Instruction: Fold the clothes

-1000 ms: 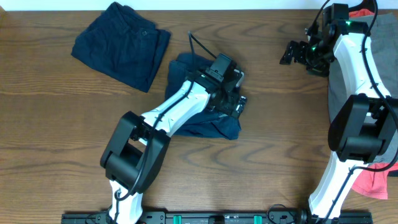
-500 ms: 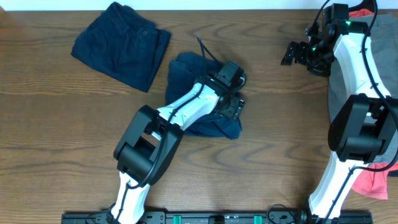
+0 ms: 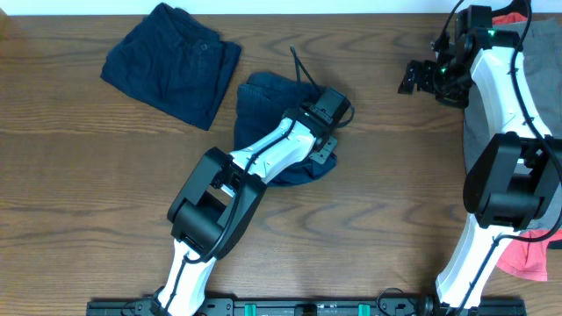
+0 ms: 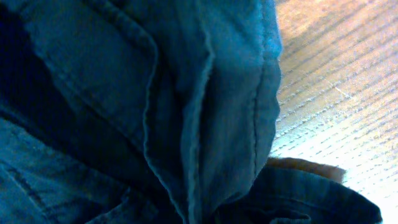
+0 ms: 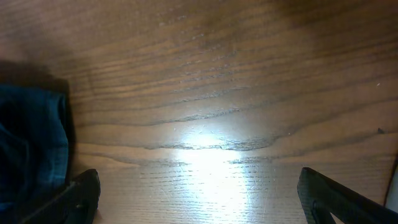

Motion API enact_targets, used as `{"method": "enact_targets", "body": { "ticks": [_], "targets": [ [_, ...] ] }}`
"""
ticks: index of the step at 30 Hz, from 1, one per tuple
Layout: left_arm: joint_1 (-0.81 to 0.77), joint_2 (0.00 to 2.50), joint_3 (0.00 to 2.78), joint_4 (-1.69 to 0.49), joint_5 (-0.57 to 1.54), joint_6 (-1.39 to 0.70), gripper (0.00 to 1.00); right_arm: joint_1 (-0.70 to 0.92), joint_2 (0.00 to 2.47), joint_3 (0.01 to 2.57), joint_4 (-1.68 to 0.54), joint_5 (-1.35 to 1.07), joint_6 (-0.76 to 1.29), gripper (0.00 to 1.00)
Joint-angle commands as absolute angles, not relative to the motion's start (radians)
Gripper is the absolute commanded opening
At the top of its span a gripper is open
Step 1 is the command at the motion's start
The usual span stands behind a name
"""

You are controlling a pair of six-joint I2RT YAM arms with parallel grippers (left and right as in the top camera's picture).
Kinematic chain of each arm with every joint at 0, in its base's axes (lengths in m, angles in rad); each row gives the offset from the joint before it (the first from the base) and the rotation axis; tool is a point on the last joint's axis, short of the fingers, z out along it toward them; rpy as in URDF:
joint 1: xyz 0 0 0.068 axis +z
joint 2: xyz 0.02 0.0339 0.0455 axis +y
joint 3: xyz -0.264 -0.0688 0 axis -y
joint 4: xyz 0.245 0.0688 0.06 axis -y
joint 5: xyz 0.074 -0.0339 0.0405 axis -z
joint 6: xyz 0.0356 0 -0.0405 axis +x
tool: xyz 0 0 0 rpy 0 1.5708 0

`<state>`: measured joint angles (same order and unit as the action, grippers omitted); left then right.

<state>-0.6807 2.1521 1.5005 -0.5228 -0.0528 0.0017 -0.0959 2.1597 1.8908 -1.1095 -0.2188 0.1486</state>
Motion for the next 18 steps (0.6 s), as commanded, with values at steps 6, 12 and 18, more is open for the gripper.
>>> {"method": "enact_targets", "body": {
  "ticks": [6, 12, 18],
  "targets": [
    [-0.656, 2.003, 1.464, -0.567, -0.196, 0.103, 0.06, -0.098, 2.136, 1.856, -1.108, -0.206, 0.125, 0.99],
    [-0.574, 1.769, 1.465, -0.554, -0.226, 0.196, 0.06, -0.098, 2.136, 1.856, -1.106, -0.208, 0.125, 0.99],
    [-0.431, 1.659, 1.465, -0.528, -0.230, 0.208, 0.06, -0.098, 2.136, 1.856, -1.099, -0.218, 0.126, 0.99]
  ]
}}
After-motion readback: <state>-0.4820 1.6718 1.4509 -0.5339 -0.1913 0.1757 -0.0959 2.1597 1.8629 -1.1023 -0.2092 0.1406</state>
